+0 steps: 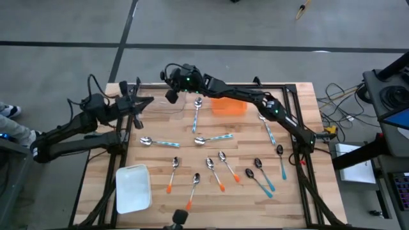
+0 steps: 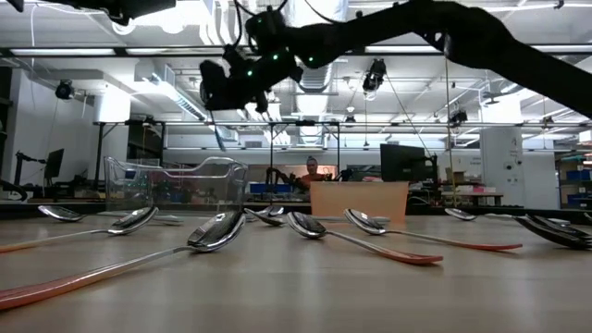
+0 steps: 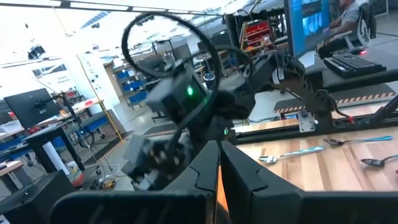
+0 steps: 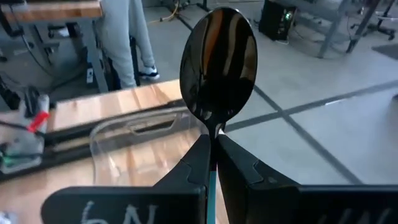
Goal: Sort silverware by color (type)
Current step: Put the blue spoon into the transparent bin
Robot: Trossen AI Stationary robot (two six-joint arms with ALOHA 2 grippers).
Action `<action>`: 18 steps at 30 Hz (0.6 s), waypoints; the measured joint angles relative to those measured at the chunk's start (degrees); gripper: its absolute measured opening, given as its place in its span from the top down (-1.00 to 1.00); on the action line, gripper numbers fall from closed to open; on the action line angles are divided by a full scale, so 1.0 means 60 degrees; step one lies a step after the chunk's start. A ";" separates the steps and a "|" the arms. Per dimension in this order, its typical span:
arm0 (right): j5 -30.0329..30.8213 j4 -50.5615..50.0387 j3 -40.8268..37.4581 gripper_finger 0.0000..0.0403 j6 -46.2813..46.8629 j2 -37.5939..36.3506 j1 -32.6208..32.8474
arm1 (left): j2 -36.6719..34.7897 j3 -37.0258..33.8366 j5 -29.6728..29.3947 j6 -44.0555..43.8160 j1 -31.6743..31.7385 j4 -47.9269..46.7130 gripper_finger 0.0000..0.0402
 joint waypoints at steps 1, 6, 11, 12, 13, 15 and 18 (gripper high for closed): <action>-0.0015 0.0177 0.0000 0.94 -0.0254 0.0110 0.0000 | -0.0056 0.0000 0.0000 0.0000 0.0000 -0.0063 1.00; -0.0555 0.1126 -0.0004 0.94 -0.1039 0.0593 0.0011 | -0.0161 -0.0004 0.0000 0.0064 0.0000 -0.0128 1.00; -0.0840 0.1982 0.0000 0.94 -0.0984 0.1110 0.0046 | -0.0081 -0.0004 0.0000 0.0160 0.0000 -0.0117 1.00; -0.0839 0.1982 -0.0002 0.94 -0.0982 0.1174 0.0047 | -0.0078 -0.0004 0.0000 0.0160 0.0000 -0.0129 1.00; -0.0839 0.1977 -0.0004 0.94 -0.0984 0.1249 0.0047 | -0.0060 -0.0004 0.0000 0.0167 0.0000 -0.0130 1.00; -0.0835 0.1925 -0.0001 0.94 -0.0982 0.1363 0.0047 | -0.0045 -0.0004 0.0000 0.0175 0.0000 -0.0119 1.00; -0.0831 0.1852 0.0000 0.94 -0.0981 0.1527 0.0047 | -0.0030 -0.0004 0.0000 0.0182 0.0000 -0.0112 1.00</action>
